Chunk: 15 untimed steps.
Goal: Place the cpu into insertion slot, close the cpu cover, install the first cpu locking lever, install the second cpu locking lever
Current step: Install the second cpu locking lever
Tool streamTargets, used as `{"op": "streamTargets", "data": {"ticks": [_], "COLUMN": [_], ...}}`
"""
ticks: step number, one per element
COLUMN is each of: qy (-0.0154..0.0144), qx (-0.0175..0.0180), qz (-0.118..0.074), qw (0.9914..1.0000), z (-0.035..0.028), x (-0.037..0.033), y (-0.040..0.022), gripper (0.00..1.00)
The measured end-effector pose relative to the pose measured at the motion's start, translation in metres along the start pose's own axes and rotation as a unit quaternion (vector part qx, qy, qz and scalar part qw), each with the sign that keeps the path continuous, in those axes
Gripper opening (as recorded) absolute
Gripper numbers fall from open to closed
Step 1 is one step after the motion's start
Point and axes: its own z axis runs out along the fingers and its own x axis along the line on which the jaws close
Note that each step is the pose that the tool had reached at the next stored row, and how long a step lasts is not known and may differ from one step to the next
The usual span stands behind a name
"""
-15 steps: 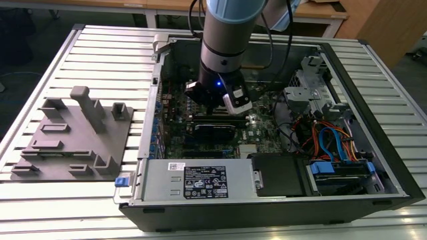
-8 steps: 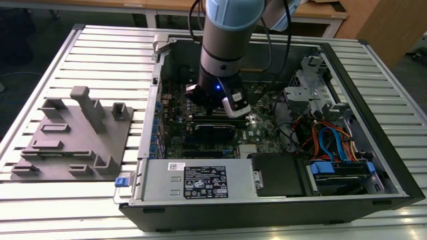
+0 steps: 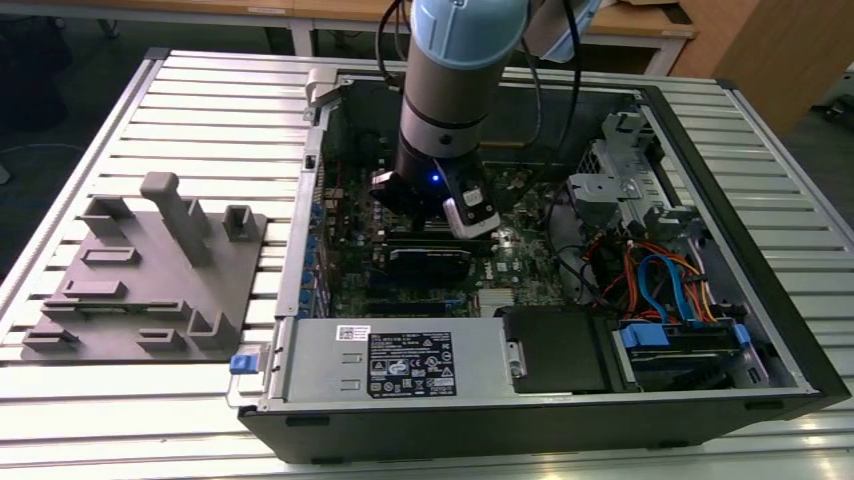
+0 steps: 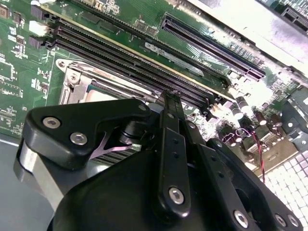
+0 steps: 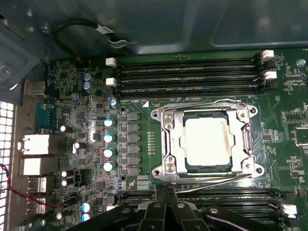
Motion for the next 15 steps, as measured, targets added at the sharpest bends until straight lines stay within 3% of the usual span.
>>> {"op": "streamTargets", "data": {"ticks": [3, 8, 12, 15], "qy": [0.0002, 0.0011, 0.0016, 0.0018], "qx": [-0.0024, -0.0203, -0.0283, -0.0311], "qz": [0.000, -0.001, -0.001, -0.002], "qw": [1.00000, 0.99979, 0.99960, 0.99951], "z": [0.0000, -0.0001, -0.0006, -0.0011], "x": [0.0000, 0.0000, -0.0002, -0.0003], "y": [0.0000, -0.0013, -0.0048, -0.0078], "gripper": [0.10, 0.10, 0.10, 0.10]}}
